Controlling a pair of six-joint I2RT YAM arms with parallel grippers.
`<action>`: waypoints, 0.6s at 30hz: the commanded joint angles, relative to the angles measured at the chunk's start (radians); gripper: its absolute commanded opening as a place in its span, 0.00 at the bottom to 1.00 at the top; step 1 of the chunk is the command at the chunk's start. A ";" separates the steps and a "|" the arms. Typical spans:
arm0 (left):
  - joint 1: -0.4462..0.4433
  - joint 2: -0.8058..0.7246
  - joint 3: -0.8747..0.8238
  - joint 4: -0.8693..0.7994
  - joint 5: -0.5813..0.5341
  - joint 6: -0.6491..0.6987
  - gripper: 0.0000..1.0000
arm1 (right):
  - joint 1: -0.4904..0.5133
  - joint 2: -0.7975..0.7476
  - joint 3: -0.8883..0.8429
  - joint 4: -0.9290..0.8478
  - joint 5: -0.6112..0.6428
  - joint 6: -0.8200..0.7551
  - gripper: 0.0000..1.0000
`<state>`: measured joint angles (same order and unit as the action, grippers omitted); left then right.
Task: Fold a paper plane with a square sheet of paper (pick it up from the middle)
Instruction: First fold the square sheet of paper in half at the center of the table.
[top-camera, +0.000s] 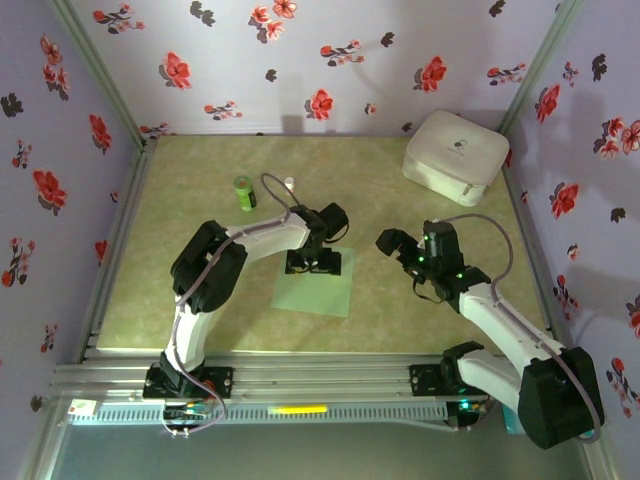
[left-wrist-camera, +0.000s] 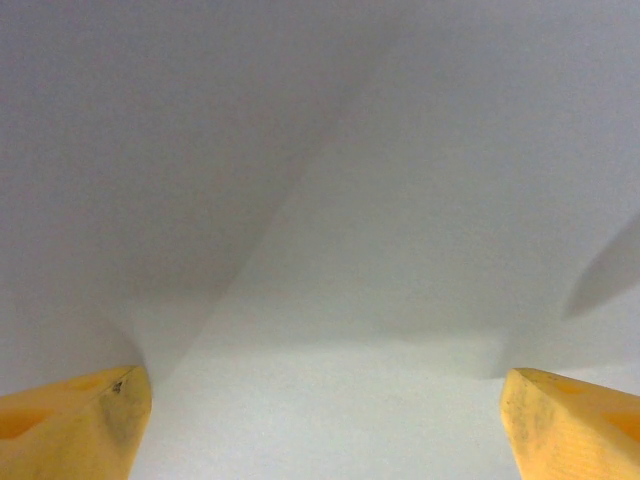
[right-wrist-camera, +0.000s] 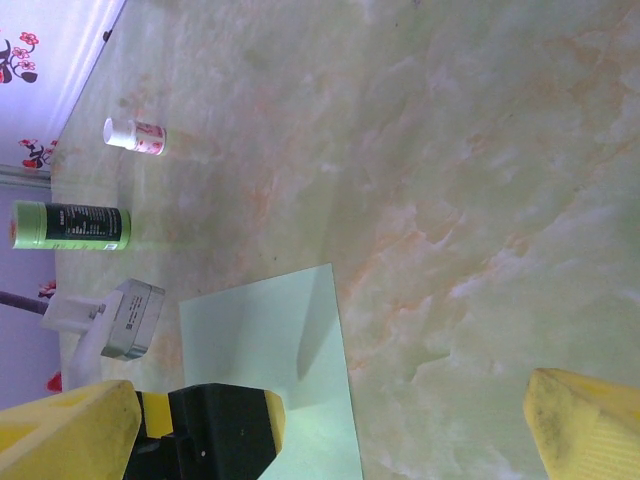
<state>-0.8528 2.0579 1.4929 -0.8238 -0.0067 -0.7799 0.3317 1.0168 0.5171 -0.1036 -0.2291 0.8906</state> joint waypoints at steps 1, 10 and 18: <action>0.006 0.017 0.015 -0.042 0.005 0.007 0.91 | -0.008 0.002 0.019 -0.006 -0.001 0.009 0.99; 0.004 0.046 0.002 -0.015 0.023 0.013 0.91 | -0.007 0.028 0.020 0.010 -0.017 0.016 0.99; 0.001 0.067 -0.042 0.000 0.019 0.010 0.91 | -0.007 0.038 0.008 0.028 -0.015 0.025 0.99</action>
<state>-0.8528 2.0666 1.4887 -0.8234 -0.0074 -0.7792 0.3317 1.0492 0.5167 -0.1020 -0.2375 0.9009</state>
